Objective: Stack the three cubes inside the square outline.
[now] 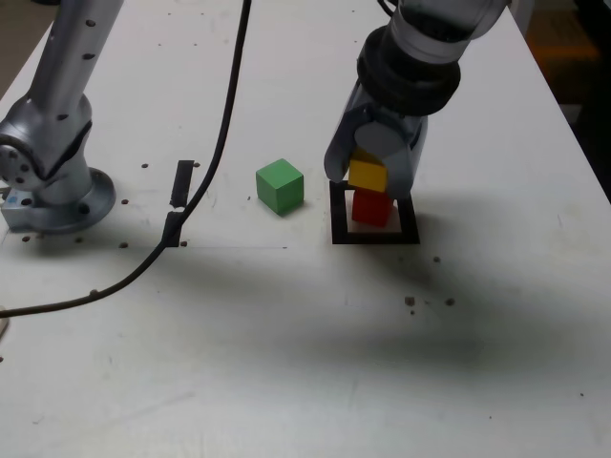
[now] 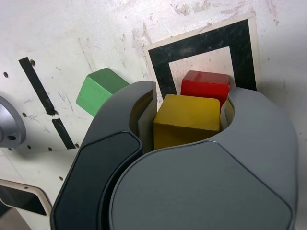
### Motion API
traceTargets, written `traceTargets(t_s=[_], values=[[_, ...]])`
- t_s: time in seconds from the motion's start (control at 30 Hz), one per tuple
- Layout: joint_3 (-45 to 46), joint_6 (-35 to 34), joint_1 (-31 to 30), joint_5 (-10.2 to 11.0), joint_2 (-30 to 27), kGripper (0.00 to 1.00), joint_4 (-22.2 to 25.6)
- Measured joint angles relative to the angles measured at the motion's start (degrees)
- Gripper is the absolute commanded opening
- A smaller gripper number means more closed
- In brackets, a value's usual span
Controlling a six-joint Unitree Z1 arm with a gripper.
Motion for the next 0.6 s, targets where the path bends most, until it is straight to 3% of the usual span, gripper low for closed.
traceTargets(t_s=[0.6], values=[[0.3,1.4,0.5,-0.7,1.6,0.13,-2.0]])
